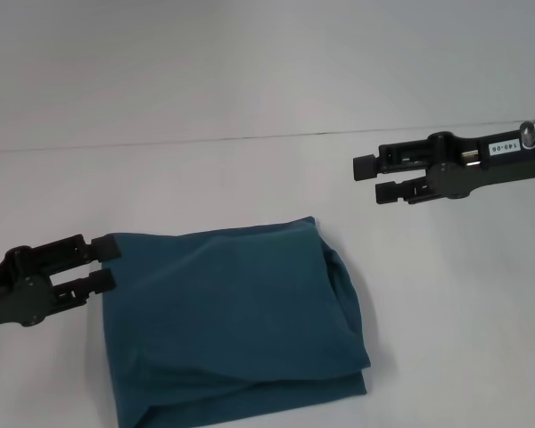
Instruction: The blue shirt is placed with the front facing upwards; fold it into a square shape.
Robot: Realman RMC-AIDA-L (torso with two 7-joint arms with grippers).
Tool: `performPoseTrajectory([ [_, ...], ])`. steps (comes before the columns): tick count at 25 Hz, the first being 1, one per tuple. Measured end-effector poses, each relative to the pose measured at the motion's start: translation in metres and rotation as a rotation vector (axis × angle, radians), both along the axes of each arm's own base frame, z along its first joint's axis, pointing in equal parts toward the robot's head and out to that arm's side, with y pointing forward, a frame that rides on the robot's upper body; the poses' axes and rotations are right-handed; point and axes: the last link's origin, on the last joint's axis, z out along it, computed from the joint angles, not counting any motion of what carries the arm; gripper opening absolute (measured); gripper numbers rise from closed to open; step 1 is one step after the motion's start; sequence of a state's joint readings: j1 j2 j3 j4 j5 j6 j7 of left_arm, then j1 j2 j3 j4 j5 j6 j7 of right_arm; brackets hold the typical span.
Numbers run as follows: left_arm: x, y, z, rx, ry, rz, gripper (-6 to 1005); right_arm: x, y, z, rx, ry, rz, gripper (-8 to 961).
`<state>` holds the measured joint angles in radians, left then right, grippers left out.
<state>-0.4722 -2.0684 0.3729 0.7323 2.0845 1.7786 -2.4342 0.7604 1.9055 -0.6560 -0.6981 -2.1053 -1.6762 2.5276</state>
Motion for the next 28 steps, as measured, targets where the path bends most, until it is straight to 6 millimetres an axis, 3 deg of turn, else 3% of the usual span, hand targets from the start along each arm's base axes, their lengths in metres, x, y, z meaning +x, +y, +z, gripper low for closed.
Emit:
performPoseTrajectory([
  [28,-0.0046,-0.0034,-0.0001,-0.047,0.030,0.010,690,0.0033,-0.0004,0.0040,-0.014,-0.012,-0.017,885],
])
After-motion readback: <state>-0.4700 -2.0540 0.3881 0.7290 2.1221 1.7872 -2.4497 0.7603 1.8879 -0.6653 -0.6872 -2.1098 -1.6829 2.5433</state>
